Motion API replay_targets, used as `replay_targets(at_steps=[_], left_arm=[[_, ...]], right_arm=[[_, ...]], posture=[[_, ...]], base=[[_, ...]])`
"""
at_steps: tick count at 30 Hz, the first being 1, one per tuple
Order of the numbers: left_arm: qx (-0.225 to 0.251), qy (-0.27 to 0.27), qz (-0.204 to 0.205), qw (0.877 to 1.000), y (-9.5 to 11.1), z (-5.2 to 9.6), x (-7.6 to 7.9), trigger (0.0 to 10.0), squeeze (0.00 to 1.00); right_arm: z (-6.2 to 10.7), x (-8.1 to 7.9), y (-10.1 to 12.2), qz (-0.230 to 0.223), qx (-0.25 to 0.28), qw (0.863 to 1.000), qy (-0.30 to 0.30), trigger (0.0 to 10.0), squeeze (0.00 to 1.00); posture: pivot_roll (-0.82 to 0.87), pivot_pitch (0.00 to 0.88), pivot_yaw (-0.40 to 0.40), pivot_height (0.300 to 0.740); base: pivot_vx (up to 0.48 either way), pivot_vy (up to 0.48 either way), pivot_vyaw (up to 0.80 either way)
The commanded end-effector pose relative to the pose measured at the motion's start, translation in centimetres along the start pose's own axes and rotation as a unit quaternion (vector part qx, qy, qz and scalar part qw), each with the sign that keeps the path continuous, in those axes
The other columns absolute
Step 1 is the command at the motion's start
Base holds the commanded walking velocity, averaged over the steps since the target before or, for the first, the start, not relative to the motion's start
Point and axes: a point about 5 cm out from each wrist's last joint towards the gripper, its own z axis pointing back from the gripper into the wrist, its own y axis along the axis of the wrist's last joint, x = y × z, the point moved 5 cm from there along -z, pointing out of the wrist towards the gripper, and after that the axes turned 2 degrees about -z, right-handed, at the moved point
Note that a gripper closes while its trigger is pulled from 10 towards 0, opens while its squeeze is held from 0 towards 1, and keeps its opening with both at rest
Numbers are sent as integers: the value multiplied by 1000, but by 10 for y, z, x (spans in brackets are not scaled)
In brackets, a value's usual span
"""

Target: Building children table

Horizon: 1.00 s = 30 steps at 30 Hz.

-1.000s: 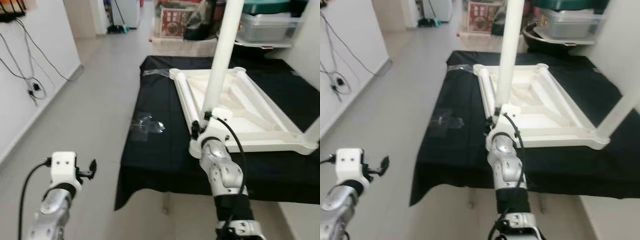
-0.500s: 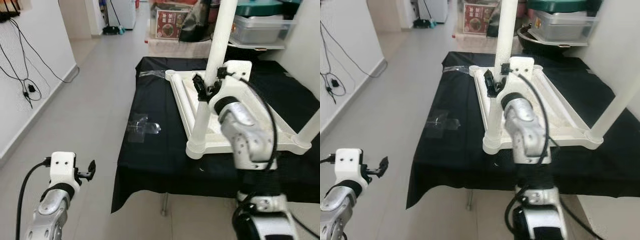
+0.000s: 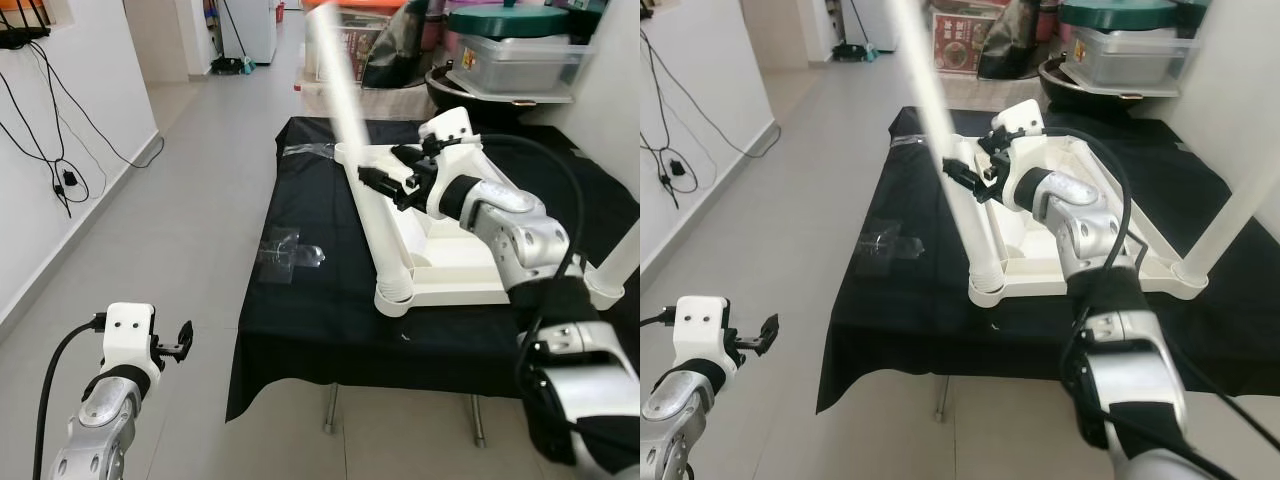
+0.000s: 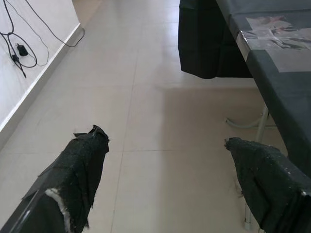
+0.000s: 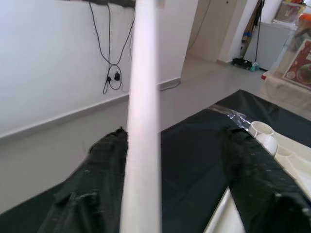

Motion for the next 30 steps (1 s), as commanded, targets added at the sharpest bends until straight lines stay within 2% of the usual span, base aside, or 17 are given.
replay_targets(at_steps=[1, 3, 9, 10, 11, 12, 13, 16, 17, 18, 21, 22, 23, 24, 25, 30], left_arm=[[-4, 3, -10, 1000, -2, 0, -4, 10000, 0], [-5, 8, -11, 1000, -2, 0, -7, 10000, 0], [-5, 17, -10, 1000, -2, 2, -12, 10000, 0], [-5, 23, -6, 1000, -2, 5, -15, 10000, 0], [-5, 23, -6, 1000, -2, 5, -15, 10000, 0], [-5, 27, -4, 1000, -3, 6, -16, 10000, 0], [-5, 29, -4, 1000, -3, 7, -17, 10000, 0], [-5, 29, -4, 1000, -4, 7, -17, 10000, 0], [-6, 30, -4, 1000, -4, 7, -18, 10000, 0], [-6, 30, -5, 1000, -4, 7, -18, 10000, 0], [-6, 30, -5, 1000, -4, 7, -18, 10000, 0], [-6, 31, -5, 1000, -3, 6, -19, 10000, 0], [-5, 31, -5, 999, -3, 5, -20, 10000, 0], [-5, 31, -5, 999, -3, 5, -20, 10000, 0], [-3, 32, -6, 999, -1, 5, -20, 10000, 0], [0, 31, -6, 999, 0, 4, -20, 10000, 0]], right_arm=[[-1, 2, -9, 24, -24, 999, 1, 0, 0], [-4, 2, -20, 35, -41, 999, -4, 0, 0], [-11, -11, -43, 19, -60, 998, -6, 0, 0], [-15, -24, -54, 2, -55, 998, -11, 0, 0], [-15, -24, -54, 2, -55, 998, -11, 0, 0], [-18, -31, -65, -14, -64, 998, -24, 0, 0], [-20, -38, -74, -18, -71, 997, -28, 4784, 0], [-21, -42, -79, -19, -77, 996, -29, 4784, 0], [-22, -50, -84, -47, -63, 997, -28, 10000, 1000], [-23, -57, -89, -69, -50, 996, -28, 10000, 1000], [-23, -62, -92, -84, -43, 995, -29, 10000, 1000], [-24, -71, -94, -94, -36, 995, -20, 10000, 1000], [-24, -78, -94, -94, -31, 995, -9, 10000, 1000], [-24, -78, -94, -94, -31, 995, -9, 10000, 1000], [-26, -89, -83, -95, -5, 995, 26, 10000, 1000], [-27, -98, -64, -57, 28, 994, 84, 10000, 1000]], posture=[[107, 0, -55, 740], [106, 0, -58, 740], [114, 0, -60, 740], [119, 0, -63, 740], [119, 0, -63, 740], [119, 0, -61, 740], [120, 0, -59, 740], [120, 0, -59, 740], [118, 0, -53, 740], [120, 0, -53, 740], [120, 0, -52, 740], [117, 0, -48, 740], [118, 0, -48, 740], [118, 0, -48, 740], [118, 0, -48, 740], [121, 0, -58, 740]], base=[[0, 0, 0], [0, 0, 0], [0, 0, 0], [0, 0, 0], [0, 0, 0], [0, 0, 0], [0, 0, 0], [0, 0, 0], [0, 0, 0], [0, 0, 0], [0, 0, 0], [0, 0, 0], [0, 0, 0], [0, 0, 0], [0, 0, 0], [0, 0, 0]])
